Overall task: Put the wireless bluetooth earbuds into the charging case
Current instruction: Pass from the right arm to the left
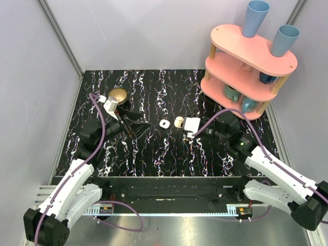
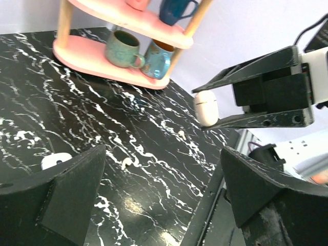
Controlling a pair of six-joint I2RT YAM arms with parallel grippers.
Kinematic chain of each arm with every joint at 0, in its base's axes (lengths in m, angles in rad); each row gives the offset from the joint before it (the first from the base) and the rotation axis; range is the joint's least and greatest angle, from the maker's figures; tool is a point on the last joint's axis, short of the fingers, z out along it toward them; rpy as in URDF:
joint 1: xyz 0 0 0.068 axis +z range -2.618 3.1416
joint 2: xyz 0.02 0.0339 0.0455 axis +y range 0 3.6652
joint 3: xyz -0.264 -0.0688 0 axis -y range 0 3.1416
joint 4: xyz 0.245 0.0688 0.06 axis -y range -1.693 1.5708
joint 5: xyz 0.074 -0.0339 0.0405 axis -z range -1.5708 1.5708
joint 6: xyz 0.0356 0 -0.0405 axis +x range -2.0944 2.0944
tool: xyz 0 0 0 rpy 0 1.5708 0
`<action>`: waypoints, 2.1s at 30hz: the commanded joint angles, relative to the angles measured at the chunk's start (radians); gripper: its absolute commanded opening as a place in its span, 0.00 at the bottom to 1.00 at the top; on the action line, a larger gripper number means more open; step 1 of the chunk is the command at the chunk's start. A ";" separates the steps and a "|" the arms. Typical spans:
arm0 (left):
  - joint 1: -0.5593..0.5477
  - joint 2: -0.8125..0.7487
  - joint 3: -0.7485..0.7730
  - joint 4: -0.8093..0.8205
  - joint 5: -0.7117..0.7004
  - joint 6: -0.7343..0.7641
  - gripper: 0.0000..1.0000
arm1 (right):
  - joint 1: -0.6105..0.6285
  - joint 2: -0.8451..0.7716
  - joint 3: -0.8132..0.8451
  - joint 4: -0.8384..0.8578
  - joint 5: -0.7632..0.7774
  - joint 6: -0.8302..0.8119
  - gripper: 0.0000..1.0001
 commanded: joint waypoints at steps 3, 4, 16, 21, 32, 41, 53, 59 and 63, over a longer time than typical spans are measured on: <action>-0.054 0.055 0.065 0.083 0.097 -0.024 0.99 | 0.103 0.045 0.034 0.090 0.120 -0.100 0.00; -0.065 0.068 0.071 0.081 0.100 -0.023 0.99 | 0.112 0.050 0.034 0.091 0.143 -0.103 0.00; -0.189 0.220 0.154 0.011 0.085 0.022 0.94 | 0.209 0.122 0.043 0.205 0.253 -0.136 0.00; -0.204 0.243 0.159 0.009 0.024 0.023 0.91 | 0.226 0.140 0.049 0.246 0.286 -0.139 0.00; -0.221 0.270 0.151 0.063 0.001 0.008 0.80 | 0.249 0.152 0.049 0.269 0.306 -0.134 0.00; -0.223 0.289 0.128 0.159 0.020 -0.033 0.64 | 0.257 0.143 0.051 0.277 0.304 -0.128 0.00; -0.226 0.326 0.150 0.129 0.045 -0.004 0.62 | 0.261 0.140 0.033 0.311 0.312 -0.127 0.00; -0.229 0.329 0.142 0.139 0.028 -0.010 0.56 | 0.260 0.145 0.031 0.315 0.310 -0.127 0.00; -0.230 0.345 0.136 0.170 0.037 -0.024 0.55 | 0.261 0.137 0.026 0.317 0.315 -0.130 0.00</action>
